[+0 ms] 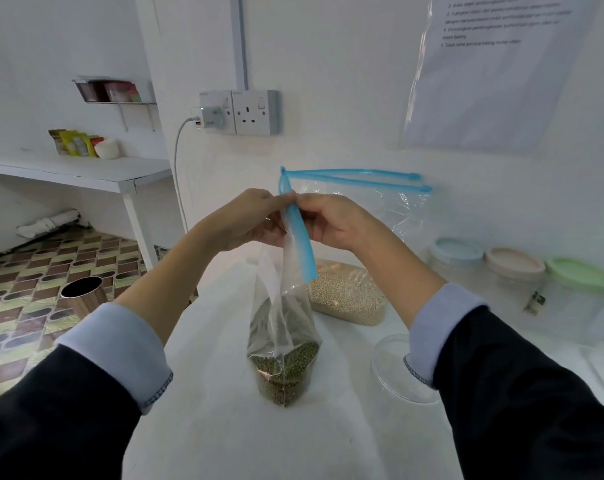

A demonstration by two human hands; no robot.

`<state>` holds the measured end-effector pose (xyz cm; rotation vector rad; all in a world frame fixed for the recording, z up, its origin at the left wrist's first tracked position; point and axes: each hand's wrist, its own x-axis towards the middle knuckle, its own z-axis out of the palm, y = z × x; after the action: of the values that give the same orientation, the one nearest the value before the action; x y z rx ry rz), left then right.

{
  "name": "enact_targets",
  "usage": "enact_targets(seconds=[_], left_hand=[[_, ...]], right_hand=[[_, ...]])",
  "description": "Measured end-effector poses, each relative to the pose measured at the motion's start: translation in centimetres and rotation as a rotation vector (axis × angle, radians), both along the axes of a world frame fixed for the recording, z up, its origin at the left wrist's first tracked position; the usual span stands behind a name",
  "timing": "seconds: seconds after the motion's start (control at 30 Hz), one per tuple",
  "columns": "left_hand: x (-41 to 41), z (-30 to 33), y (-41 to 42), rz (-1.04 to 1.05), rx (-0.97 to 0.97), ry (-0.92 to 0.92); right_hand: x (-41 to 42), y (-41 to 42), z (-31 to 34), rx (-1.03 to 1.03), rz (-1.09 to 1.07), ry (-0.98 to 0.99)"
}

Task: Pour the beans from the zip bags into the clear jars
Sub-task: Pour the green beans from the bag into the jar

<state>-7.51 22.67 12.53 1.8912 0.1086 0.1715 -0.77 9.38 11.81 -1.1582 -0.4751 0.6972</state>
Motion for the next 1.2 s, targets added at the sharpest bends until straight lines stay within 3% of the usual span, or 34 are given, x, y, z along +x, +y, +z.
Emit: enact_targets(seconds=[0.1,0.27,0.53,0.73,0.87,1.03,1.2], left_hand=[[0.1,0.0,-0.1,-0.018,0.057,0.012],[0.1,0.2,0.1,-0.055,-0.019,0.025],[-1.4,1.0,7.3,0.184,0.36,0.113],[-1.9,1.6,9.6,0.253,0.493,0.088],[-1.5,1.8,9.4,0.145,0.457,0.018],[0.1,1.8,8.6,-0.054,0.116,-0.102],[4.2,1.1,5.4,-0.038,0.124,-0.12]], right_hand=[[-0.2,0.2,0.3,-0.078,-0.057,-0.128],[-0.6,0.7,0.6,-0.271,-0.181,-0.331],[2.8,-3.0,2.2,-0.758,-0.56,-0.688],[3.8,-5.7,3.7,-0.866,-0.456,-0.884],[4.1,-6.3,4.6,-0.88,-0.445,-0.921],[3.4,-5.2,5.3,-0.869,-0.351,-0.985],[3.3,-3.6,5.7,-0.881,-0.297,-1.051]])
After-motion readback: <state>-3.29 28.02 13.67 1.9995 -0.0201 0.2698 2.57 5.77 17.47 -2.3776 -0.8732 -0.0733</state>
